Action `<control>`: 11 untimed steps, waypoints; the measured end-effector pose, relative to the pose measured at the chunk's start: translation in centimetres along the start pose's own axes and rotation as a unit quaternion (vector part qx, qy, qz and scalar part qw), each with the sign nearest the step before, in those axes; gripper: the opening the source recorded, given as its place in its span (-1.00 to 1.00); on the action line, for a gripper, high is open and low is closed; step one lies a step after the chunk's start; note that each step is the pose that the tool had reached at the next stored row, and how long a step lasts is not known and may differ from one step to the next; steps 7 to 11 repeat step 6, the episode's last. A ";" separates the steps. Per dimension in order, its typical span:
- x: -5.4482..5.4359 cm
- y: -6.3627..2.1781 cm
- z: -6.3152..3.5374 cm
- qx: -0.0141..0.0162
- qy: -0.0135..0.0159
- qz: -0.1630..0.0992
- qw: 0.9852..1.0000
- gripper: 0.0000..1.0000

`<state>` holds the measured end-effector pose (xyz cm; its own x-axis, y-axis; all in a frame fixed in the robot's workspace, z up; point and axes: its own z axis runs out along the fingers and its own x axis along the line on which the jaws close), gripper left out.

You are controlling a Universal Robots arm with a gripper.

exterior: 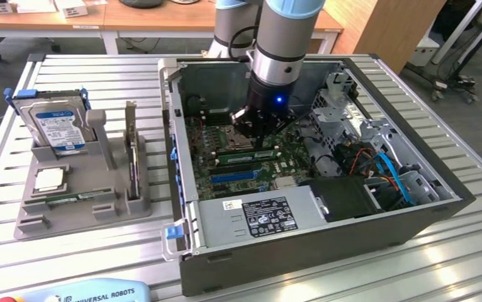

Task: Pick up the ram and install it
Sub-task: 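Press down the ram until it locks into place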

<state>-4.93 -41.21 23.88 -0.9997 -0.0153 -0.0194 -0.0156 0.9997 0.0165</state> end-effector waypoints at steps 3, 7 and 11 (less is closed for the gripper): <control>0.0 0.00 0.00 0.000 0.000 0.002 1.000 -0.80; 0.0 0.00 0.00 0.000 0.000 0.002 1.000 -0.80; 0.0 0.00 0.00 0.000 0.000 0.002 1.000 -0.80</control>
